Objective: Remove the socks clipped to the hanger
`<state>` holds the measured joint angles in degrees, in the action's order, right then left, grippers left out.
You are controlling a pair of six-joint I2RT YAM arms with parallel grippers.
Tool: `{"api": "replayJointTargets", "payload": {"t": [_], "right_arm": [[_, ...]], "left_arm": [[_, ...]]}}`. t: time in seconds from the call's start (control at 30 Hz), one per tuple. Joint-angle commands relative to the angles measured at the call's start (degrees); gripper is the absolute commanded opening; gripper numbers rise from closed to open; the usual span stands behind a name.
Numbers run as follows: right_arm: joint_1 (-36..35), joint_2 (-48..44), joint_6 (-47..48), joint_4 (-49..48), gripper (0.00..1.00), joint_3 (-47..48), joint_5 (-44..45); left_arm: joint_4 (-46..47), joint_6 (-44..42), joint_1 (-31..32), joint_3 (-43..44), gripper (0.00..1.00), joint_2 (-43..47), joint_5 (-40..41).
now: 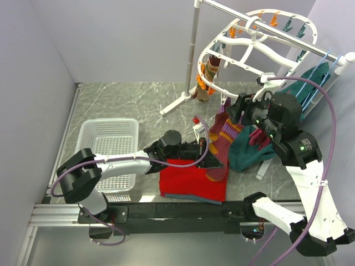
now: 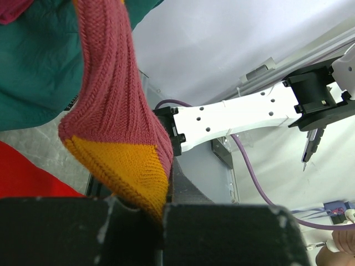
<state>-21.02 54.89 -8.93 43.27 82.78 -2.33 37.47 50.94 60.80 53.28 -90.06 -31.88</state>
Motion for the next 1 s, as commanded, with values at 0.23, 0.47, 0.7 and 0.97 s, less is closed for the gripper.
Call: {"api": "replayJointTargets", "payload": {"t": [0.23, 0.47, 0.7, 0.97], "right_arm": [[-0.3, -0.4, 1.5, -6.4, 0.63, -1.6, 4.6], [-0.3, -0.5, 1.8, -7.7, 0.62, -3.4, 6.6], [-0.4, -0.2, 1.0, -10.2, 0.50, -4.6, 5.6], [-0.3, -0.1, 1.1, -10.9, 0.08, -5.4, 6.1]], "left_arm": [[0.0, -0.5, 0.8, 2.6, 0.01, 0.7, -1.1], [0.2, -0.3, 1.0, 2.4, 0.01, 0.7, -1.2], [-0.6, -0.7, 1.1, 2.4, 0.01, 0.9, -0.7], [-2.3, -0.8, 1.1, 1.5, 0.01, 0.9, 0.8]]}}
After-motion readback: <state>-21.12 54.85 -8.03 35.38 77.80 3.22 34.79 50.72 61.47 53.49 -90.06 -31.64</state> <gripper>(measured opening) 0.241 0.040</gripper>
